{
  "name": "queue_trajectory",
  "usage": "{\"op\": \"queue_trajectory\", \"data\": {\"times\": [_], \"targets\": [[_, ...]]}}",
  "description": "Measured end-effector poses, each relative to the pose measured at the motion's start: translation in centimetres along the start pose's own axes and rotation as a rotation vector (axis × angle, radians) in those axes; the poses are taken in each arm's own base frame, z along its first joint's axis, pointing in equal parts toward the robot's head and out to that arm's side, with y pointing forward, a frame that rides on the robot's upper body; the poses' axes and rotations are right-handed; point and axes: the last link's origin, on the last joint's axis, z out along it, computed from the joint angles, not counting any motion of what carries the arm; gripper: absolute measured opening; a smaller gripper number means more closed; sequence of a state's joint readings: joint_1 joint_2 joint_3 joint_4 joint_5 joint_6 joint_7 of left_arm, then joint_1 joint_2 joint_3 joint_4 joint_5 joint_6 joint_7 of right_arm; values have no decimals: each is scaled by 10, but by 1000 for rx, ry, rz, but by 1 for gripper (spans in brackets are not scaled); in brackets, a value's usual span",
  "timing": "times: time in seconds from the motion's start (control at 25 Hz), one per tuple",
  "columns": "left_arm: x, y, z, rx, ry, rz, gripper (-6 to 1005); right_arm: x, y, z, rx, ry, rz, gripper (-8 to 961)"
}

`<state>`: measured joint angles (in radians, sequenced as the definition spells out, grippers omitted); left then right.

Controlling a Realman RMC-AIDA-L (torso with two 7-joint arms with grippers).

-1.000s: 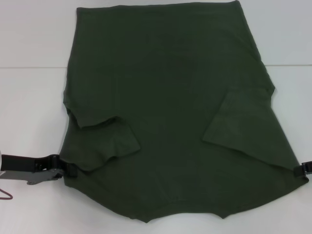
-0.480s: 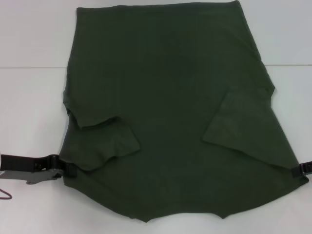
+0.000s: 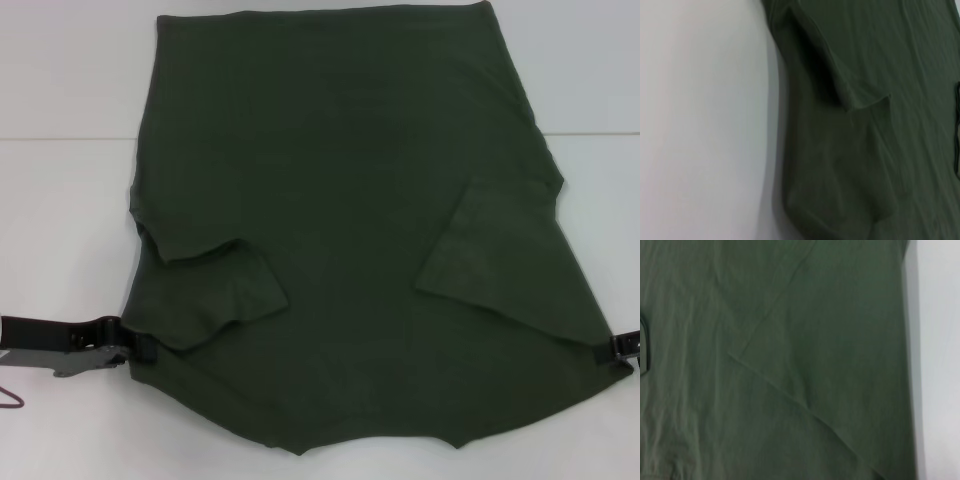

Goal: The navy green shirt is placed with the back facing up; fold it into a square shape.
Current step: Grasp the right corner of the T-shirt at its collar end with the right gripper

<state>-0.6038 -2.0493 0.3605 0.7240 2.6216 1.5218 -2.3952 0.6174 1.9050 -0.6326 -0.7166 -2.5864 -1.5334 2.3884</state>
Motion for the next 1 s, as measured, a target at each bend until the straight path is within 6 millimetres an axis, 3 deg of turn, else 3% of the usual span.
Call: {"op": "queue_trajectory", "data": {"times": [1.0], "targets": [[2,0,1,3,8,2,38,-5,4,3,9,15,-22,883]]}}
